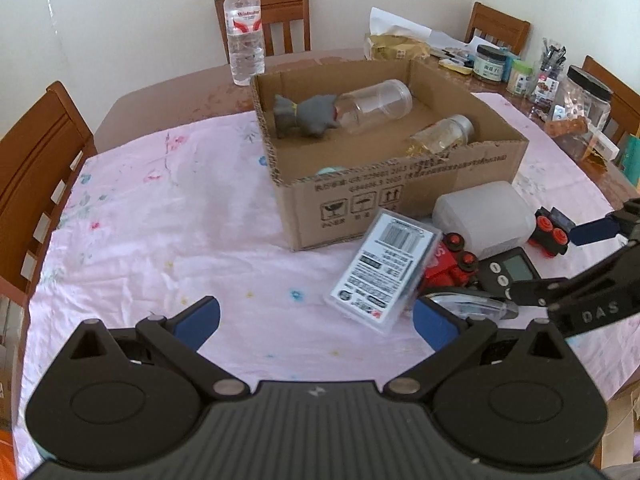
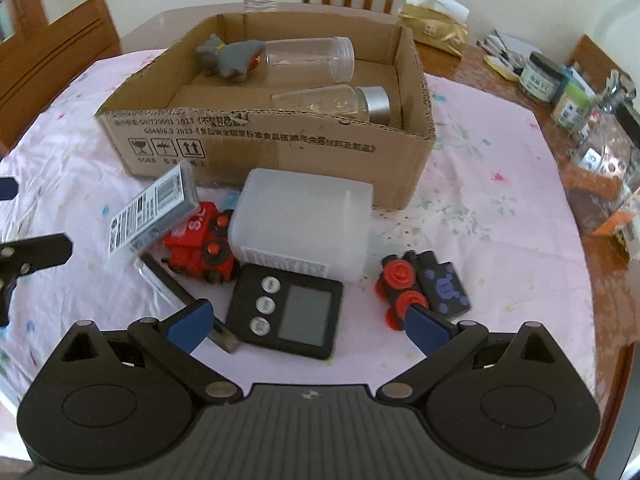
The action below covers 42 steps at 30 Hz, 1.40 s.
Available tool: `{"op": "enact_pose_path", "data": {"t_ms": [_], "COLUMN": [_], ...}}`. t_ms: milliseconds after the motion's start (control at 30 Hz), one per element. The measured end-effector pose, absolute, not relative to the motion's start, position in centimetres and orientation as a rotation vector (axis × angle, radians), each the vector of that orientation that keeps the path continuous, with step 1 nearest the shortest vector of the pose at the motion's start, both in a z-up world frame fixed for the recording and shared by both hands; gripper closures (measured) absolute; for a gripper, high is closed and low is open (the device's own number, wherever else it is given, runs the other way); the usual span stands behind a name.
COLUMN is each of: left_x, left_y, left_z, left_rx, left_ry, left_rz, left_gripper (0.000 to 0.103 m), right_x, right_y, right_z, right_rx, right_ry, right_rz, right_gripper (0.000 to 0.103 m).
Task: Organize rigid objects
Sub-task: 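Move the left tool to the black teardrop pad while the right tool approaches the black wheeled toy block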
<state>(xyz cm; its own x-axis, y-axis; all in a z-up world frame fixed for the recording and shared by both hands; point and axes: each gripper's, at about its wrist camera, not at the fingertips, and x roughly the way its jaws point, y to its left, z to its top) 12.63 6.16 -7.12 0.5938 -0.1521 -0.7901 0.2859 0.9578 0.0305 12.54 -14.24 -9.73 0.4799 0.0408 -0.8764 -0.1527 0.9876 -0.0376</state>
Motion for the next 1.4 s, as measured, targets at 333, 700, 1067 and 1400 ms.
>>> {"op": "enact_pose_path", "data": {"t_ms": [333, 700, 1067, 1400], "left_x": [12.7, 14.7, 11.2, 9.6], "left_y": [2.6, -0.7, 0.2, -1.4], "left_z": [-7.4, -9.2, -9.8, -11.2], "left_rx": [0.155, 0.145, 0.117, 0.084], "left_ry": [0.91, 0.95, 1.016, 1.053], "left_rz": [-0.241, -0.184, -0.115, -0.264], "left_gripper": [0.001, 0.001, 0.001, 0.001], "right_x": [12.5, 13.9, 14.9, 15.7], "right_y": [-19.2, -22.4, -23.5, -23.7], "right_z": [-9.6, -11.0, -13.3, -13.4], "right_rx": [-0.124, -0.119, -0.179, -0.195], "right_ry": [1.018, 1.035, 1.069, 1.027], "right_rz": [0.097, 0.171, 0.247, 0.311], "right_gripper": [0.0, 0.0, 0.0, 0.0]}}
